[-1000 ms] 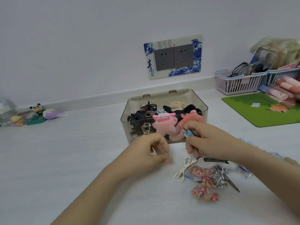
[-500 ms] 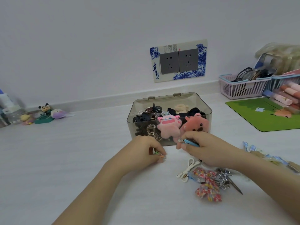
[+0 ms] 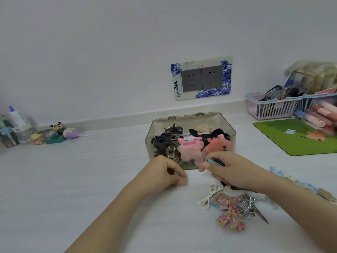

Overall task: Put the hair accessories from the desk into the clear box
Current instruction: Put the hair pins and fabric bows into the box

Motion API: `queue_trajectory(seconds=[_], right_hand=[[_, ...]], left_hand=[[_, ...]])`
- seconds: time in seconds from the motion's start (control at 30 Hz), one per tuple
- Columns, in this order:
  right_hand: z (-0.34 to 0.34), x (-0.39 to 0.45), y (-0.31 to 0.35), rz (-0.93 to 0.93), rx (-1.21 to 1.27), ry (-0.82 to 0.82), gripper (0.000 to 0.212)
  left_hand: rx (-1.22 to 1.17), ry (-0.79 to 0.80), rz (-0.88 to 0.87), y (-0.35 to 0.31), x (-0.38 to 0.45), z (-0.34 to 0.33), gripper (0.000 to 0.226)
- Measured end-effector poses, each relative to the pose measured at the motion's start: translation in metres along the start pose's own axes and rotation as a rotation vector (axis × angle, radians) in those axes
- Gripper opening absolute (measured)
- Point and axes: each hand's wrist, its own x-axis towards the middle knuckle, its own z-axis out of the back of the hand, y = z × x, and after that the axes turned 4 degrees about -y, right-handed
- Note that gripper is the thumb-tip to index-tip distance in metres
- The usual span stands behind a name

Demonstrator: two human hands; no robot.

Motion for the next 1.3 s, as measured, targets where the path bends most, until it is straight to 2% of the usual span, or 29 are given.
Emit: queue_trajectory(seconds=[0.1,0.17,0.23,0.3,0.5,0.63,0.77,0.87,0.93,1.0,1.13,1.3], right_hand=[[0.002,-0.001,0.002,0.008,0.025,0.018,0.024],[0.004,-0.001,0.005,0.014,0.080,0.035,0.035],[0.008,-0.004,0.011,0.016,0.097,0.045,0.031],[0.013,-0.005,0.019,0.047,0.010,0.021,0.022],[0.046,0.025,0.043,0.127,-0.249,-0.129,0.030],[0.059,0.069,0.047,0.114,-0.453,-0.118,0.029],[0.057,0.109,0.030,0.030,-0.588,-0.003,0.030],[0.054,0.124,0.023,0.000,-0.642,0.062,0.028],[0.056,0.130,0.020,-0.045,-0.642,0.131,0.020],[0.058,0.130,0.020,-0.084,-0.611,0.197,0.024],[0.064,0.131,0.018,-0.024,-0.584,0.192,0.028],[0.068,0.119,0.022,0.037,-0.624,0.101,0.031]], left_hand=[[-0.104,-0.048,-0.017,-0.008,-0.003,0.001,0.013],[-0.199,-0.088,-0.038,-0.016,-0.007,0.003,0.014],[-0.274,-0.130,-0.060,-0.025,-0.009,0.005,0.016],[-0.314,-0.171,-0.074,-0.034,-0.010,0.008,0.016],[-0.188,-0.309,-0.136,-0.061,0.017,0.039,0.010],[0.001,-0.261,-0.124,-0.067,0.059,0.050,0.010],[0.167,-0.185,-0.101,-0.064,0.097,0.044,0.008],[0.240,-0.111,-0.090,-0.062,0.114,0.041,0.013],[0.319,-0.058,-0.089,-0.058,0.121,0.038,0.017],[0.375,-0.022,-0.091,-0.054,0.125,0.037,0.020],[0.396,0.006,-0.090,-0.048,0.126,0.040,0.022],[0.356,-0.063,-0.134,-0.051,0.115,0.042,0.019]])
